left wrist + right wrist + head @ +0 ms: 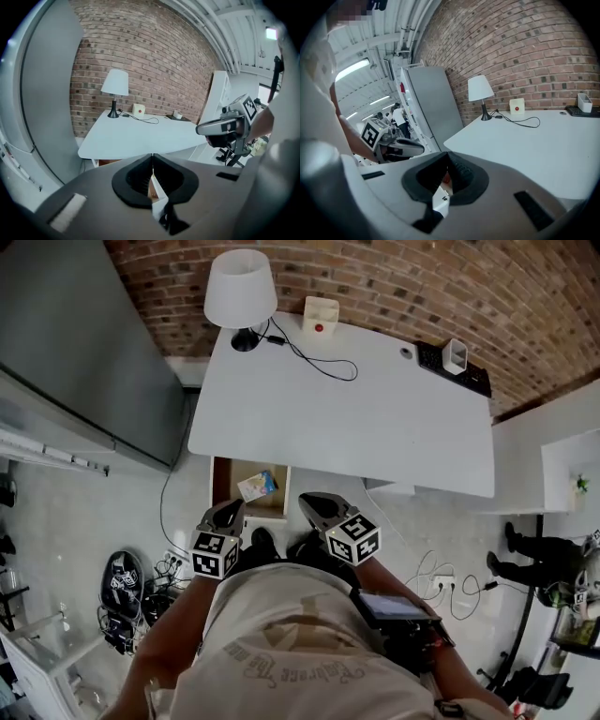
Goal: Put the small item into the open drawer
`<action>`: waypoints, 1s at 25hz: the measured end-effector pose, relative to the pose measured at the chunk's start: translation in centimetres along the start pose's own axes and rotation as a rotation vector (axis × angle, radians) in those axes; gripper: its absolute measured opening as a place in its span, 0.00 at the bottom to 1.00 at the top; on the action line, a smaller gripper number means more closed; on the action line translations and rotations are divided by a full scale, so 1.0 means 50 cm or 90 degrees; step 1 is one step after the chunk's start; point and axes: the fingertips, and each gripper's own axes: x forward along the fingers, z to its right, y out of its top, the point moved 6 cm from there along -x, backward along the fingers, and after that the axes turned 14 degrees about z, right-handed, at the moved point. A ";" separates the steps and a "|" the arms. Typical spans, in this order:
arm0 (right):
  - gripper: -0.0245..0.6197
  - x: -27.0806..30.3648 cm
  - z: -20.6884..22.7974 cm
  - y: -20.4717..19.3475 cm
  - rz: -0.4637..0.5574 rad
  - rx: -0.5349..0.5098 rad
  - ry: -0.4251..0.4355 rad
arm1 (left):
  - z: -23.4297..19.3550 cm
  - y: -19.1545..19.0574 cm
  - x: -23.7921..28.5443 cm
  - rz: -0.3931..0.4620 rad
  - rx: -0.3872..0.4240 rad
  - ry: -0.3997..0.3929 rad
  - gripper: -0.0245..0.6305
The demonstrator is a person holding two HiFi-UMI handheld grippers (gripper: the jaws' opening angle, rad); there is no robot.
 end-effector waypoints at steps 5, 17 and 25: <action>0.05 0.006 0.005 0.021 0.033 -0.017 0.013 | -0.017 0.028 -0.010 0.026 0.014 0.010 0.05; 0.05 -0.035 -0.012 0.012 0.063 -0.021 0.002 | -0.003 0.054 -0.048 0.060 0.015 0.007 0.05; 0.05 -0.026 -0.018 0.028 0.071 -0.041 0.011 | -0.005 0.040 -0.060 0.075 -0.006 0.019 0.05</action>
